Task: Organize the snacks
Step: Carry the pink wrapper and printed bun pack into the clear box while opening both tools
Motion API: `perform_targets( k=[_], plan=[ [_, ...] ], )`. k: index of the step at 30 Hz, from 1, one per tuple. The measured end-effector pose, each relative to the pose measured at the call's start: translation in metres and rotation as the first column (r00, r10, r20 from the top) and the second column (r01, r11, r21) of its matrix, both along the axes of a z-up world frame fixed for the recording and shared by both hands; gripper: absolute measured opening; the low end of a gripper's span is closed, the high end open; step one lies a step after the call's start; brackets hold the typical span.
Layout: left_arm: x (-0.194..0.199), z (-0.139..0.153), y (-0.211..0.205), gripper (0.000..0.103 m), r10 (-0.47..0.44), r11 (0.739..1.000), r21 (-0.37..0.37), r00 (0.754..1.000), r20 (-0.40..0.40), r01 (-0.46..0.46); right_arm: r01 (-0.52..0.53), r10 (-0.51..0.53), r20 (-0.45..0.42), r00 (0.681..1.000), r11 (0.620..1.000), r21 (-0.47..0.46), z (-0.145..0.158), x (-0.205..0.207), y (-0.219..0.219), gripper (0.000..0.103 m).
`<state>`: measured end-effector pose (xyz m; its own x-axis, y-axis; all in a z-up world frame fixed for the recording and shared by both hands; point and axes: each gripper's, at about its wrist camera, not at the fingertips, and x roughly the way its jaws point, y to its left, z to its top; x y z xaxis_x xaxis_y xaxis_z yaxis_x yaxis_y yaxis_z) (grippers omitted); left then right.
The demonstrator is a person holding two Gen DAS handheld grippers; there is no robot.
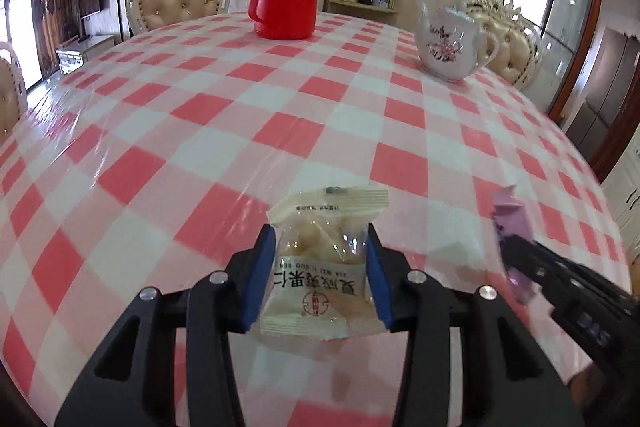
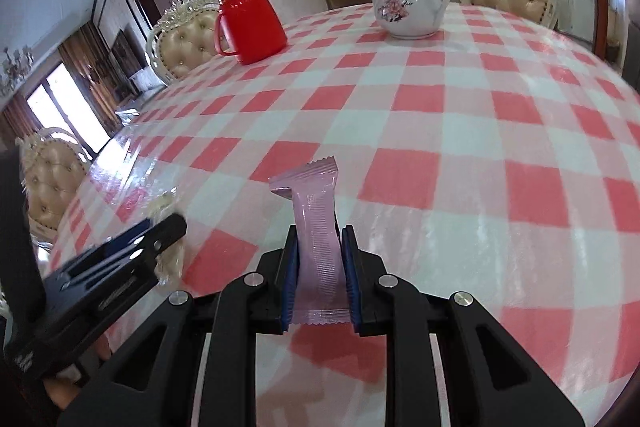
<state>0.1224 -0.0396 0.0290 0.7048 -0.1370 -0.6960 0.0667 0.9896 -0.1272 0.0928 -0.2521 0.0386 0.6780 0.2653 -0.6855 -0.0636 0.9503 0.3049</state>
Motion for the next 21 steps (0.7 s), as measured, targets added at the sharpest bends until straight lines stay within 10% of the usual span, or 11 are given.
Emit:
perform_targets(
  k=[21],
  plan=[
    [-0.107, 0.022, 0.037, 0.044, 0.032, 0.997, -0.075, 0.996, 0.08, -0.026, -0.038, 0.034, 0.054, 0.998, 0.996, 0.075, 0.008, -0.079, 0.025, 0.021]
  ],
)
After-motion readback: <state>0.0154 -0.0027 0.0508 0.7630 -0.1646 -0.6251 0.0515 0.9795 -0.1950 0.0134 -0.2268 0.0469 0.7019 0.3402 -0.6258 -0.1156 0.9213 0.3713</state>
